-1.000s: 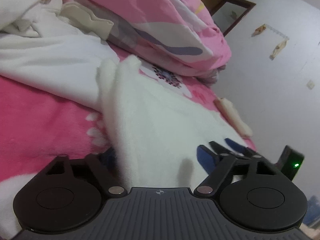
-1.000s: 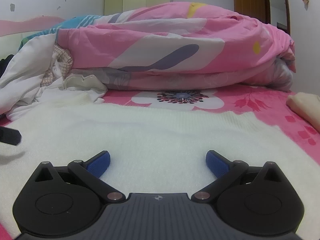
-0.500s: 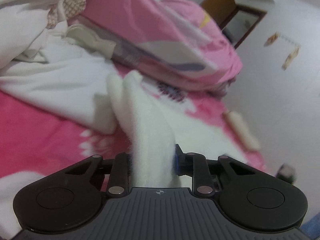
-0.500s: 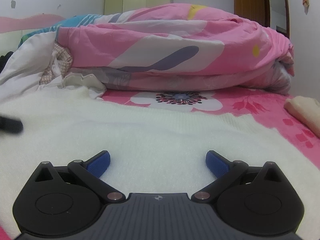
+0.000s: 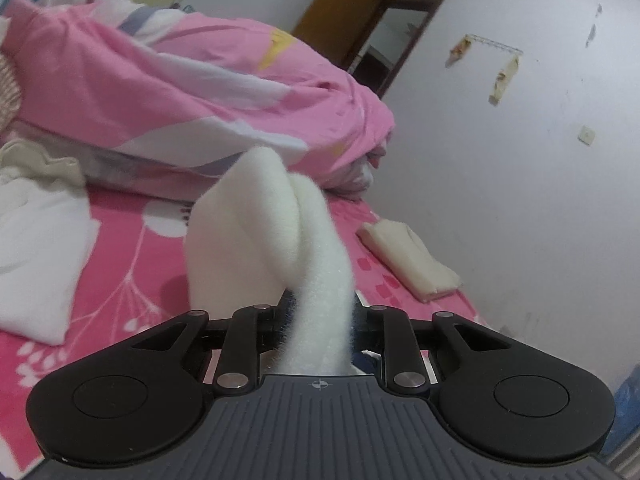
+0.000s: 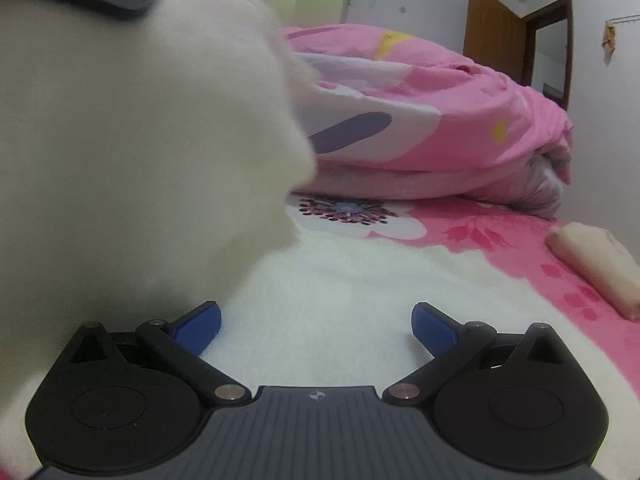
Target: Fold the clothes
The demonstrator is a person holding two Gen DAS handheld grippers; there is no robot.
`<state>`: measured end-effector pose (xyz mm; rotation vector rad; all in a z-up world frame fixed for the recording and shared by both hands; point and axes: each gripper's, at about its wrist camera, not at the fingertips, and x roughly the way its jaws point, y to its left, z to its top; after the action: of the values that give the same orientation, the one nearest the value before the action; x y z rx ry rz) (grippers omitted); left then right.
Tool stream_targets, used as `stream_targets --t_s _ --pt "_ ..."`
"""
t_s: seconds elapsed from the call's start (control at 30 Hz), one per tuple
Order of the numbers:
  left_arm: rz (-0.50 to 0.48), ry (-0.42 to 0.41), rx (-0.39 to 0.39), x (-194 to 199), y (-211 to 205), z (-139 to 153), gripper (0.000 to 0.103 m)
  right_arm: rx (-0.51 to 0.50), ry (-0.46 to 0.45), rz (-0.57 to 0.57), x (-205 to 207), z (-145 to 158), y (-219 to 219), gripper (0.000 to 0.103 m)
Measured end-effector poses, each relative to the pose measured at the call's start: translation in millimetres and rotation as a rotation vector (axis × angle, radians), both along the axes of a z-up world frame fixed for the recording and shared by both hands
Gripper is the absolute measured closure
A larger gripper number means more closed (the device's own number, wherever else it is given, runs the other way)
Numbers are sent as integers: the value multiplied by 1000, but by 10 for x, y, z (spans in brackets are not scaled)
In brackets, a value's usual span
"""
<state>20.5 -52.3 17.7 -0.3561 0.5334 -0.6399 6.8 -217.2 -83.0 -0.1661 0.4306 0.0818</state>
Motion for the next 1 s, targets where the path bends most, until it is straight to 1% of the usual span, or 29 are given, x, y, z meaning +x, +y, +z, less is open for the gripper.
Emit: stream_targets --t_s 0.07,0.2,0.33,0.47,0.53,0.6,0.63,0.67,0.7,0.73,0.77,0.8,0.83,0.87,0.9,1.0 --pt "-11 3 12 5 -86 -2 82 -7 -17 3 -146 -4 -41 0" --pt "-44 11 28 31 -262 9 82 29 -25 29 -358 -60 -175 0" --pt "-107 16 35 102 -528 10 82 29 -29 61 -500 -19 -281 0" --pt "-174 64 42 249 -867 -168 82 56 -38 76 -626 -51 -411 0" --pt "-196 111 48 338 -1012 -309 82 99 -48 83 -685 -103 -489 0" --pt "-220 161 62 425 -1124 -448 80 125 -78 91 -766 -178 -546 0" --pt "-235 181 69 463 -1166 -515 77 129 -106 99 -815 -234 -564 0" --pt "-250 195 63 489 -1183 -540 70 126 -131 105 -851 -283 -568 0" --pt "-264 205 50 508 -1185 -538 60 122 -151 108 -876 -323 -568 0" --pt "-277 215 36 526 -1186 -537 53 123 -159 111 -884 -338 -572 0" --pt "-295 228 14 545 -1175 -517 38 128 -160 113 -882 -337 -579 0" --pt "-315 241 -19 559 -1157 -484 27 133 -161 115 -880 -337 -587 0" --pt "-337 249 -53 556 -1136 -450 21 138 -162 118 -877 -337 -594 0" --pt "-361 254 -85 546 -1115 -417 11 142 -163 119 -878 -336 -600 0" --pt "-384 260 -117 535 -1093 -385 2 145 -164 120 -880 -336 -605 0" --pt "-441 261 -206 471 -1022 -272 1 150 -164 121 -888 -335 -614 0"
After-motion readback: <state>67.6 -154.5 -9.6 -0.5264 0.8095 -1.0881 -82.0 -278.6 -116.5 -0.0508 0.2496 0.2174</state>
